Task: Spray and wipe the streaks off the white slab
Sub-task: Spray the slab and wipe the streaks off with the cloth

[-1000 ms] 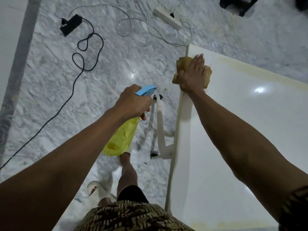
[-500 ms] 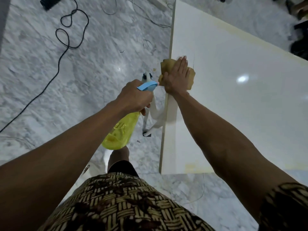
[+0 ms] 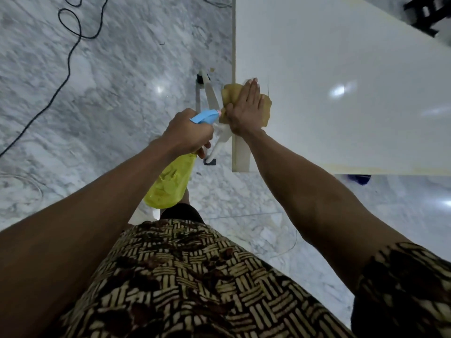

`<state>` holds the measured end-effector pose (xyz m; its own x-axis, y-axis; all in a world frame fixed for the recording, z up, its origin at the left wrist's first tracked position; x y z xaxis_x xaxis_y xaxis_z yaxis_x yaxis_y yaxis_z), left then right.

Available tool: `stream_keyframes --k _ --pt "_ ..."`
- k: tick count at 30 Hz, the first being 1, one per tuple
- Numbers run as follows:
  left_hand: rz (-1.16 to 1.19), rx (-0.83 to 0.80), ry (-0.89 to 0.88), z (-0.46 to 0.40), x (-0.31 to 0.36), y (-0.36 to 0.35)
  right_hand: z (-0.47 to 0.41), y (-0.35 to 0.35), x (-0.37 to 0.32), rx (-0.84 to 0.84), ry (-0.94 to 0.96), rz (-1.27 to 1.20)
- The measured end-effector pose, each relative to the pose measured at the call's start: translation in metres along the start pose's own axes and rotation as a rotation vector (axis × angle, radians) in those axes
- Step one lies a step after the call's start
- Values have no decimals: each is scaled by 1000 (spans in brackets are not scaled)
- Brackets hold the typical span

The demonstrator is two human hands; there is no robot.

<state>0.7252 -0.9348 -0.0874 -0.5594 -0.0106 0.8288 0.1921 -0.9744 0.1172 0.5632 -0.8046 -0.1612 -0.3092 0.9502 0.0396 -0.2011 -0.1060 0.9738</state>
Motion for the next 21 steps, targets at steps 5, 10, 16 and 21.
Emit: stream_keyframes --k 5,10,16,21 --pt "-25 -18 -16 33 -16 -16 56 -18 14 27 9 38" --pt "-10 -33 9 53 -23 -20 102 -26 20 -12 -11 52" --pt "-49 -39 0 75 -6 -16 150 -26 30 -75 64 100" --pt "-97 -41 -19 82 15 -12 174 -30 43 -127 176 25"
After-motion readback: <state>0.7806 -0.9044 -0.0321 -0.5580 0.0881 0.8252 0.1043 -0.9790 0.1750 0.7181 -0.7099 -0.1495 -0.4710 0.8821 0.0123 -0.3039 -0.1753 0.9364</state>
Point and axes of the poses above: each hand's wrist, its own z-axis away from the middle knuckle, its own y-axis out of the back of the hand, x = y × z, the point moved 1 cm from there along -z, towards the middle knuckle, and after that the axes turned 7 degrees about -y, right-handed, at the moved point
